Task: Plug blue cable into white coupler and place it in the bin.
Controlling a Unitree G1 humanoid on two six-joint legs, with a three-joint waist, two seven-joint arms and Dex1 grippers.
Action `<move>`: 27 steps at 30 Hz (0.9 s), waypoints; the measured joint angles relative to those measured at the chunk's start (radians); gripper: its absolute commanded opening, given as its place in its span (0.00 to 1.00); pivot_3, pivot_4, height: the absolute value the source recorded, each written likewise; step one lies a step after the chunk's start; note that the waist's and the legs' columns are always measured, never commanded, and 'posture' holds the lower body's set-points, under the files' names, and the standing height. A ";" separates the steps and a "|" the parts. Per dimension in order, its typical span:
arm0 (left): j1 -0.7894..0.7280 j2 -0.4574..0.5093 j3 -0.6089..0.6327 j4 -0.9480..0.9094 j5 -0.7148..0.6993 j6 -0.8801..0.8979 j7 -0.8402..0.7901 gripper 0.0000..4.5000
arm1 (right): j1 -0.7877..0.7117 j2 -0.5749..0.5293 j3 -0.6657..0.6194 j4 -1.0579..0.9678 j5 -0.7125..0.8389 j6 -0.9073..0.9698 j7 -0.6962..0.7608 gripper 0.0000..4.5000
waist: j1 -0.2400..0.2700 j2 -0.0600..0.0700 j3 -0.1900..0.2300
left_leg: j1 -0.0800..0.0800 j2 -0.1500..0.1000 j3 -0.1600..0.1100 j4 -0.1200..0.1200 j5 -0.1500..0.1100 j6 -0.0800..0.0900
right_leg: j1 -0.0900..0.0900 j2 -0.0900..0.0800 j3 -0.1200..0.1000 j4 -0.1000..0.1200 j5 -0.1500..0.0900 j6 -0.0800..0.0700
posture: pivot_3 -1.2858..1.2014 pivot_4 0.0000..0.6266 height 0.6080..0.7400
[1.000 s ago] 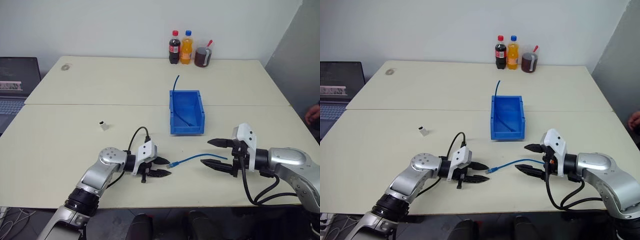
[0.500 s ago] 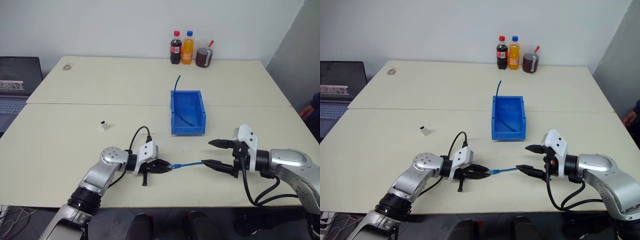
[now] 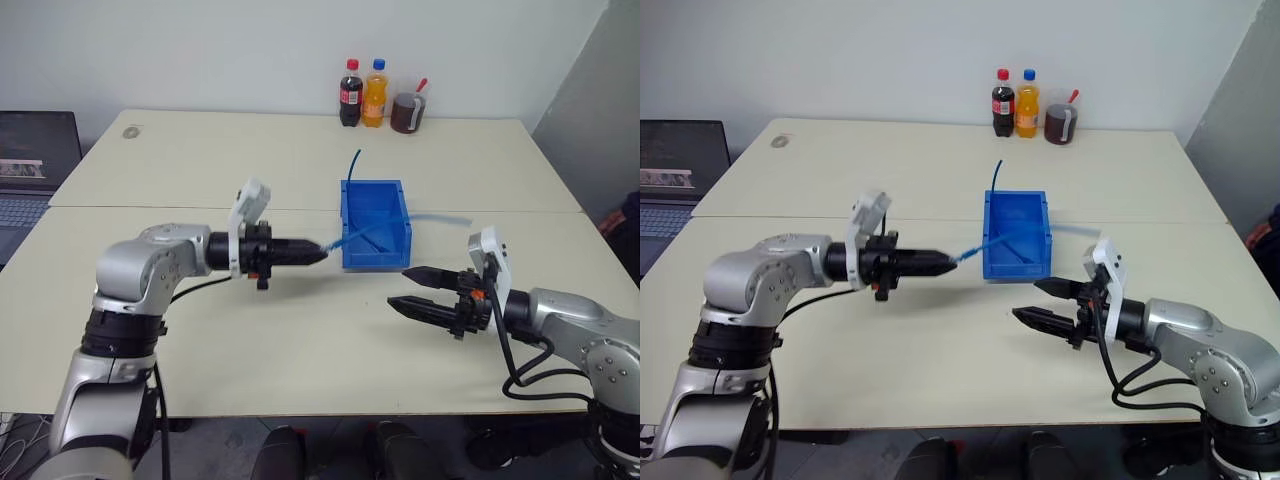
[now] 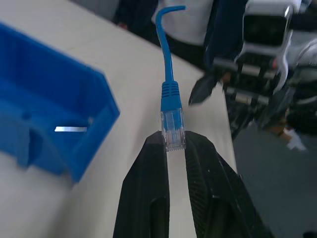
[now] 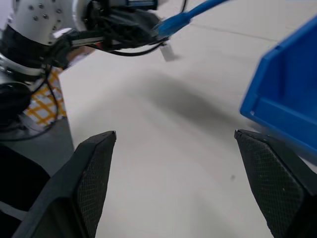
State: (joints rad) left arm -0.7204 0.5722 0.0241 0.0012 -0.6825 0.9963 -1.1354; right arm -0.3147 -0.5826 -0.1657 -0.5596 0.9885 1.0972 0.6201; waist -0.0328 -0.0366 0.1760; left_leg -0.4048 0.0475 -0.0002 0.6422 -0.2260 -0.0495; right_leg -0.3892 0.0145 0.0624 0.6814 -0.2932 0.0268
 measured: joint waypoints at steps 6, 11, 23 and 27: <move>0.006 -0.087 0.009 -0.058 -0.066 0.067 0.101 0.05 | -0.092 0.109 -0.007 0.084 0.164 0.069 -0.154 0.91 | -0.003 0.000 0.000 | -0.003 0.000 -0.001 0.000 0.000 0.000 | -0.003 0.000 0.003 0.000 0.000 0.000 | 0.52 0.24 1.00; 0.056 -0.111 0.009 -0.121 -0.121 0.107 0.140 0.05 | -0.146 0.165 -0.009 0.135 0.268 0.073 -0.281 0.91 | -0.001 0.000 0.000 | -0.003 0.000 -0.001 0.000 0.000 0.000 | -0.003 0.000 0.003 0.000 0.000 0.000 | 0.52 0.24 1.00; 0.084 -0.118 0.008 -0.146 -0.184 0.132 0.185 0.05 | -0.139 0.142 -0.009 0.158 0.441 0.065 -0.405 0.53 | 0.000 0.000 0.000 | -0.011 0.000 -0.001 0.001 0.000 0.000 | -0.010 -0.001 0.003 0.000 0.001 0.000 | 0.52 0.24 1.00; 0.084 -0.117 0.009 -0.134 -0.199 0.131 0.184 0.05 | -0.130 0.106 -0.009 0.163 0.455 0.064 -0.405 0.31 | 0.000 0.000 0.000 | -0.015 0.000 0.001 0.002 0.000 0.000 | -0.015 -0.001 0.003 0.001 0.004 -0.003 | 0.52 0.24 1.00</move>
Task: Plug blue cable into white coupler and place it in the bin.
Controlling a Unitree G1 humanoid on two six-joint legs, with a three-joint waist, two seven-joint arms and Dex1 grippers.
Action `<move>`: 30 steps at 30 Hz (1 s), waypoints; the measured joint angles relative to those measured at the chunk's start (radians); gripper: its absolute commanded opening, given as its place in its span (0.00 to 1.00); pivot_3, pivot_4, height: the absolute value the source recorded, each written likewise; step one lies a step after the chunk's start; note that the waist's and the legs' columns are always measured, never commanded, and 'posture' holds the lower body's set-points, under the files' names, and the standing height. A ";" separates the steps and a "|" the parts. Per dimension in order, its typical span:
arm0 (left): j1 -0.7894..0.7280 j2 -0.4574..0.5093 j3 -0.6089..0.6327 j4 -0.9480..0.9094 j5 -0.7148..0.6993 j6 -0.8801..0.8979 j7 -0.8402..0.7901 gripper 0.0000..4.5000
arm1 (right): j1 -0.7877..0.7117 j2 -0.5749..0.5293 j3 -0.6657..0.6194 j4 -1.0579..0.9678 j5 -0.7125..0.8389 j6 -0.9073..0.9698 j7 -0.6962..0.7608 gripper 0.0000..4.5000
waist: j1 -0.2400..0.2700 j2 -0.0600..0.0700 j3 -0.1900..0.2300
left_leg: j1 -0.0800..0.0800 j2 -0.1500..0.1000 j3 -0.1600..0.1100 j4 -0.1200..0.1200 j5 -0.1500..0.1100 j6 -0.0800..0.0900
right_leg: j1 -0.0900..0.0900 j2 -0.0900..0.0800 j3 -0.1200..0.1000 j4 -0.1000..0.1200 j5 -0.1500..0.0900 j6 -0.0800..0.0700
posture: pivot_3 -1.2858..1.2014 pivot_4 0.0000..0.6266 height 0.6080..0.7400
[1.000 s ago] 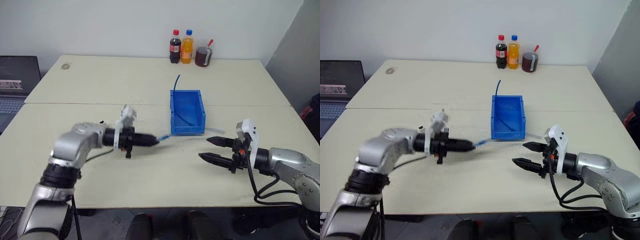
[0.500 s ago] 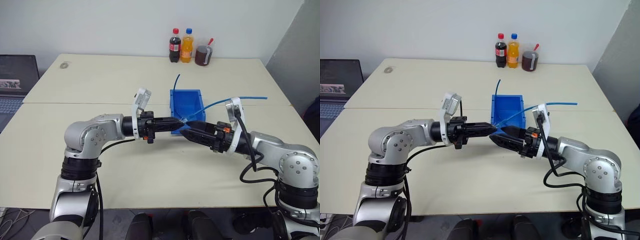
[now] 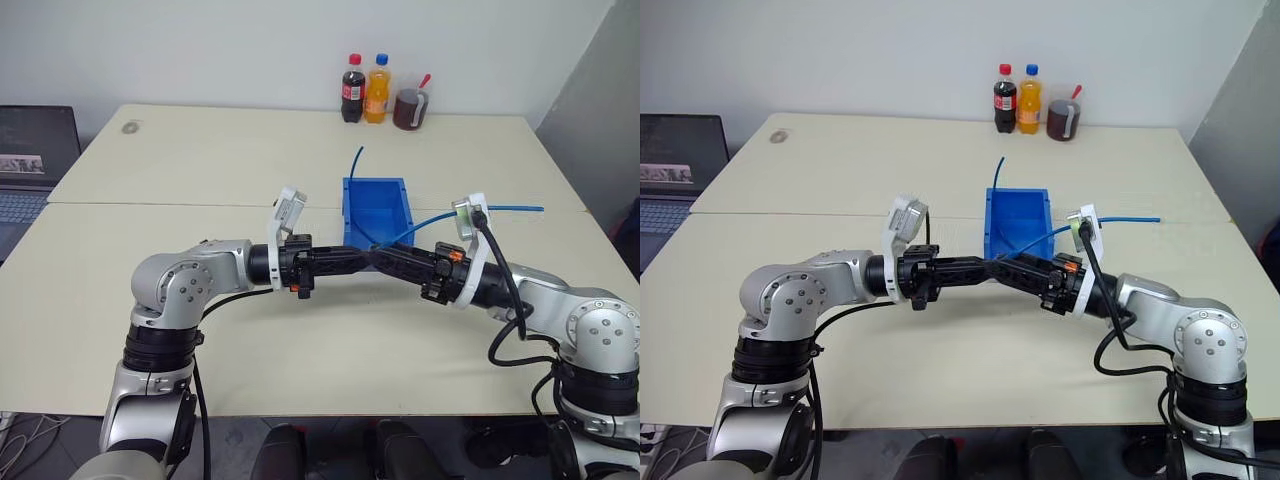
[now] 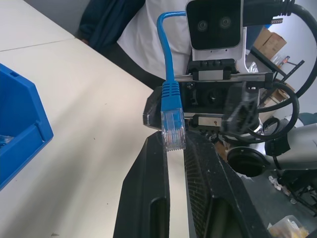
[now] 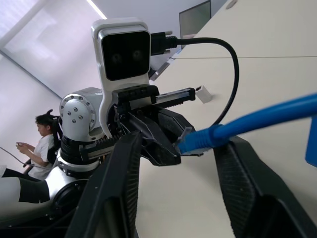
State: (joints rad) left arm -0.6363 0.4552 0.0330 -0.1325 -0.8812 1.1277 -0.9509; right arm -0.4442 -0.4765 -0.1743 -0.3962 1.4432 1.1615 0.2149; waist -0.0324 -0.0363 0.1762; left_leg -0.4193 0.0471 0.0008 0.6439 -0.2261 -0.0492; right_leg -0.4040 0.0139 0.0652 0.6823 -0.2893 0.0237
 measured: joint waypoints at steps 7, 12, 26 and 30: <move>0.000 0.001 0.000 0.006 -0.016 -0.001 -0.001 0.05 | 0.004 -0.049 -0.002 0.027 0.046 -0.004 0.006 0.07 | 0.000 0.000 0.000 | 0.000 0.000 0.000 0.000 0.000 0.000 | -0.001 0.000 0.000 0.000 0.000 0.000 | 0.52 0.24 1.00; -0.001 0.000 0.000 0.006 -0.022 -0.005 -0.001 0.05 | 0.004 -0.058 0.001 0.035 0.068 -0.013 0.005 0.07 | 0.000 0.000 0.000 | 0.000 0.000 0.001 0.000 0.000 0.000 | -0.001 0.000 0.000 0.000 0.000 0.000 | 0.52 0.24 1.00; -0.002 0.016 -0.004 0.019 -0.013 -0.035 0.003 0.53 | 0.003 -0.069 0.001 0.069 0.067 -0.046 0.000 0.07 | 0.000 0.000 0.000 | 0.000 0.000 0.001 0.000 0.000 0.000 | -0.001 0.000 0.000 0.000 0.000 0.000 | 0.52 0.24 1.00; -0.002 0.016 -0.004 0.019 -0.013 -0.046 0.006 0.71 | 0.001 -0.069 0.002 0.074 0.066 -0.052 0.002 0.07 | 0.000 0.000 0.000 | 0.000 0.000 0.001 0.000 0.000 0.000 | -0.001 0.000 0.000 0.000 0.000 0.000 | 0.52 0.24 1.00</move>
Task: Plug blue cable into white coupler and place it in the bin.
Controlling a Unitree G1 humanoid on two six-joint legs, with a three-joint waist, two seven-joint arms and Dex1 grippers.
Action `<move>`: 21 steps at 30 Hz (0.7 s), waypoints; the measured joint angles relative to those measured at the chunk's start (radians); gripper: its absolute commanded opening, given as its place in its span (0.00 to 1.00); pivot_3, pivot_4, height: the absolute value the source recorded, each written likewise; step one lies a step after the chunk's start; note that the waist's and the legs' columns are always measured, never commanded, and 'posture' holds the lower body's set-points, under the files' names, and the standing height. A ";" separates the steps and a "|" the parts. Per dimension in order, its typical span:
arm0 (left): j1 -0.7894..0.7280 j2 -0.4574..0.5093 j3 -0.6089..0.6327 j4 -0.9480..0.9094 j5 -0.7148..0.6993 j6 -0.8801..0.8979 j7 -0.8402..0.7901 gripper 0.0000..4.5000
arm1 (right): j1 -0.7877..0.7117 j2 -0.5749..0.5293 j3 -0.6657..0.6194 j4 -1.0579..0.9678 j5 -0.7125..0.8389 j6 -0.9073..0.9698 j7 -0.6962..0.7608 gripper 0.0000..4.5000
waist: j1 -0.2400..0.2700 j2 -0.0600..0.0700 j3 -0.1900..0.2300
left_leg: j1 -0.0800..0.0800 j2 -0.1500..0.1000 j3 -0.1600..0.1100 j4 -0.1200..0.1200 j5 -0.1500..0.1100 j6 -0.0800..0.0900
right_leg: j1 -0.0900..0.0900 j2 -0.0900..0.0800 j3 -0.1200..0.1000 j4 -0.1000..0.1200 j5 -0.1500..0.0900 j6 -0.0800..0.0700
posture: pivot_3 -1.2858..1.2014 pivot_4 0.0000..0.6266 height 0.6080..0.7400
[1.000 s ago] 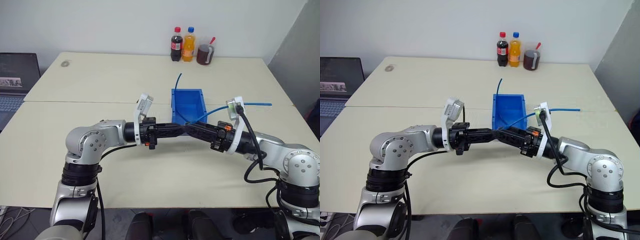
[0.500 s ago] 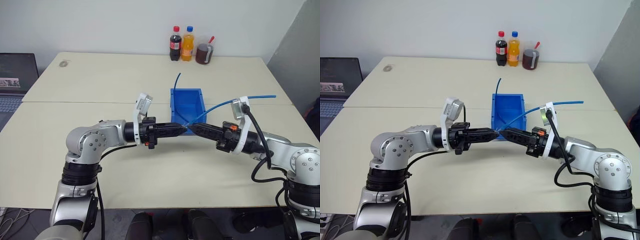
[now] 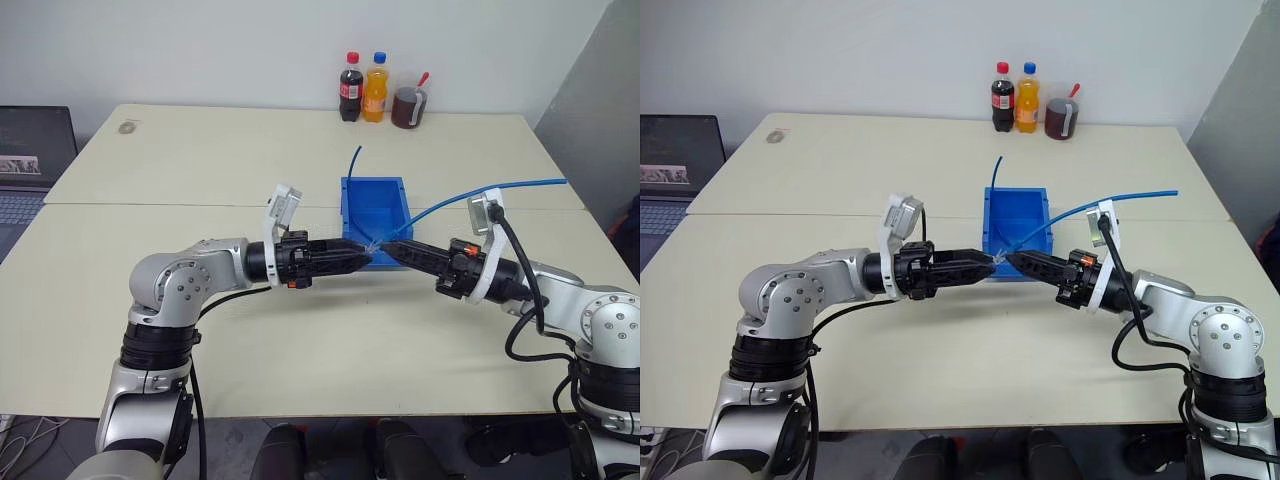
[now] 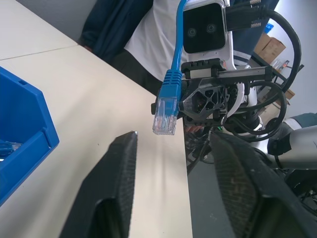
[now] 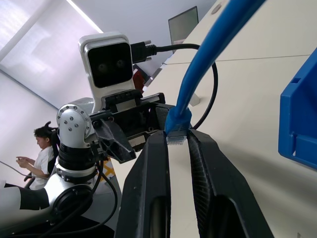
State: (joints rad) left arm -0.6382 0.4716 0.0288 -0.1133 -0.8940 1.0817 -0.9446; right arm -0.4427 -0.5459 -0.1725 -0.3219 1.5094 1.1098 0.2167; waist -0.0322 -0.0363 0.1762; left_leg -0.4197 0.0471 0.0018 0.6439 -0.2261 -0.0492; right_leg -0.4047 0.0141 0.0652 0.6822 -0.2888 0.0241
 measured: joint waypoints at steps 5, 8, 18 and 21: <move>0.000 0.000 -0.001 0.000 0.010 -0.005 0.017 0.81 | 0.000 0.000 0.002 0.002 0.000 -0.004 0.001 0.07 | 0.000 0.000 0.000 | 0.000 0.000 0.000 0.000 0.000 0.000 | 0.000 0.000 0.000 0.000 0.000 0.000 | 0.52 0.24 1.00; 0.000 -0.002 -0.001 0.000 0.010 -0.005 0.017 0.81 | 0.000 0.000 0.010 0.002 0.003 -0.004 0.002 0.07 | 0.000 0.000 0.000 | 0.000 0.000 0.000 0.000 0.000 0.000 | 0.000 0.000 0.000 0.000 0.000 0.000 | 0.52 0.24 1.00; -0.006 -0.009 -0.001 0.002 -0.014 0.023 0.006 0.53 | 0.000 -0.009 0.039 -0.005 0.029 0.008 0.026 0.07 | 0.000 0.000 0.000 | 0.000 0.000 0.000 0.000 0.000 0.000 | 0.000 0.000 0.000 0.000 0.000 0.000 | 0.52 0.24 1.00; -0.006 -0.008 -0.001 0.002 -0.014 0.024 -0.005 0.41 | 0.000 -0.019 0.039 -0.005 0.029 0.008 0.031 0.07 | 0.000 0.000 0.000 | 0.000 0.000 0.000 0.000 0.000 0.000 | 0.000 0.000 0.000 0.000 0.000 0.000 | 0.52 0.24 1.00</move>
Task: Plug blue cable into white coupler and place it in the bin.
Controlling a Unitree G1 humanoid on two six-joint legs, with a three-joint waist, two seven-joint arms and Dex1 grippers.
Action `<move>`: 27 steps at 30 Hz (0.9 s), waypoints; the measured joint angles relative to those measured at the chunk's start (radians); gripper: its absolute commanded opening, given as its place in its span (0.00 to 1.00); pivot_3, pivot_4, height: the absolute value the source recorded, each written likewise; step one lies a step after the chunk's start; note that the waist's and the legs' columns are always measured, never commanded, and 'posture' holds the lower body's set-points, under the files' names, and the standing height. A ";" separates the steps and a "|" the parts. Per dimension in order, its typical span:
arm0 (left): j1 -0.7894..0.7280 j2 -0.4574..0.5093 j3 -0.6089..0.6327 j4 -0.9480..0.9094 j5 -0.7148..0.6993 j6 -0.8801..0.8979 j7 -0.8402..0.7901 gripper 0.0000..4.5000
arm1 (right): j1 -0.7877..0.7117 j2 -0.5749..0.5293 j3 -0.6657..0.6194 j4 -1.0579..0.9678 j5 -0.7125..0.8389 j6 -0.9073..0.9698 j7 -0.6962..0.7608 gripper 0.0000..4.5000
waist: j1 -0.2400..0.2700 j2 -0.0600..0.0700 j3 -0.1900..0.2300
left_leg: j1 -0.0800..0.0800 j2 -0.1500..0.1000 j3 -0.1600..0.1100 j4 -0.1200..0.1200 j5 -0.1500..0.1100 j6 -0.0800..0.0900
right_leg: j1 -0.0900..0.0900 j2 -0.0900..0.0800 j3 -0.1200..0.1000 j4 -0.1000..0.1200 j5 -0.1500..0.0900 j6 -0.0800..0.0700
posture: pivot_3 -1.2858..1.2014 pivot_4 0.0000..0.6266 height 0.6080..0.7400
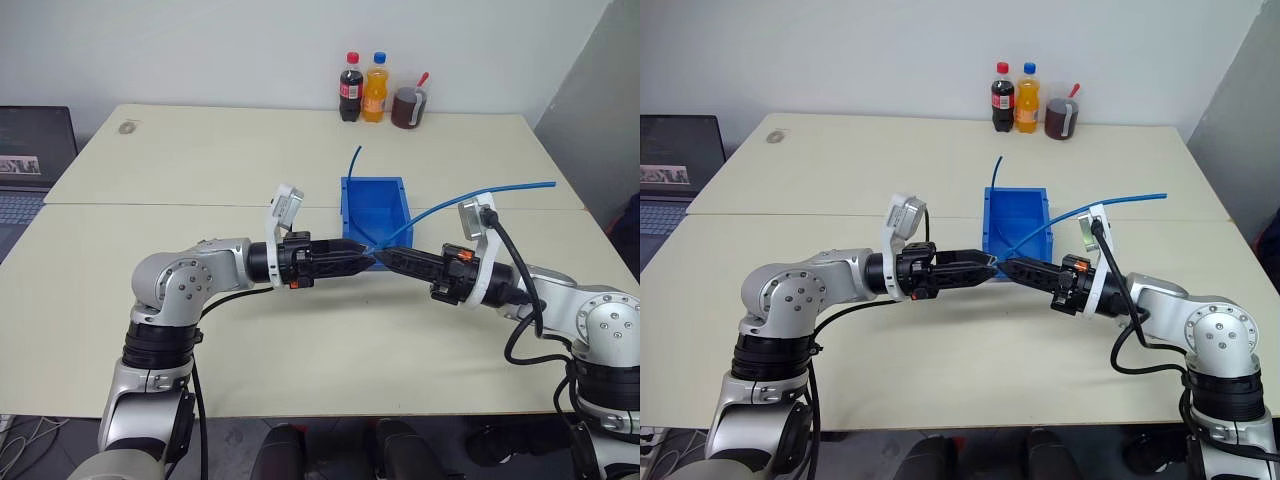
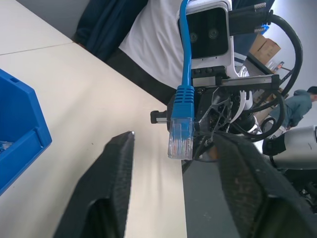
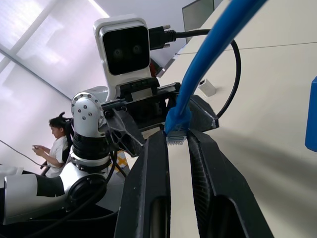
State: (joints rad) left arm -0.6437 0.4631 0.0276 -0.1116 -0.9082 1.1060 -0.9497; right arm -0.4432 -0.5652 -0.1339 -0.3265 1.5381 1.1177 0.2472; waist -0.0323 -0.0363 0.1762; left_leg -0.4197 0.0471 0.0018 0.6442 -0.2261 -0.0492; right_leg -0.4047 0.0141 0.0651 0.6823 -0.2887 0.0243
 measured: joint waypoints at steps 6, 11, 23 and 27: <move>0.000 0.001 0.000 0.000 -0.004 0.001 -0.004 0.15 | 0.000 -0.005 0.000 0.000 0.000 0.000 0.006 0.07 | 0.000 0.000 0.000 | 0.000 0.000 0.000 0.000 0.000 0.000 | 0.000 0.000 0.000 0.000 0.000 0.000 | 0.52 0.24 1.00; 0.000 0.004 0.000 0.000 -0.013 0.001 -0.013 0.07 | -0.001 -0.006 0.000 0.000 0.004 -0.002 0.009 0.07 | 0.000 0.000 0.000 | 0.000 0.000 0.000 0.000 0.000 0.000 | 0.000 0.000 0.000 0.000 0.000 0.000 | 0.52 0.24 1.00; -0.011 0.002 -0.003 0.003 -0.013 0.001 -0.012 0.07 | -0.001 -0.006 0.000 0.000 0.005 -0.012 0.009 0.51 | 0.000 0.000 0.000 | 0.000 0.000 0.000 0.000 0.000 0.000 | 0.000 0.000 0.000 0.000 0.000 0.000 | 0.52 0.24 1.00; -0.013 0.002 -0.003 0.004 -0.013 0.001 -0.012 0.07 | 0.000 -0.015 0.000 0.000 0.005 -0.012 0.010 0.64 | 0.000 0.000 0.000 | 0.000 0.000 0.000 0.000 0.000 0.000 | 0.000 0.000 0.000 0.000 0.000 0.000 | 0.52 0.24 1.00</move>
State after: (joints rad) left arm -0.6569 0.4654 0.0241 -0.1081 -0.9214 1.1066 -0.9619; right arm -0.4431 -0.5806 -0.1340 -0.3269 1.5433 1.1053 0.2574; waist -0.0322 -0.0363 0.1762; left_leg -0.4197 0.0471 0.0019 0.6443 -0.2261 -0.0492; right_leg -0.4047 0.0141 0.0650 0.6823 -0.2886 0.0243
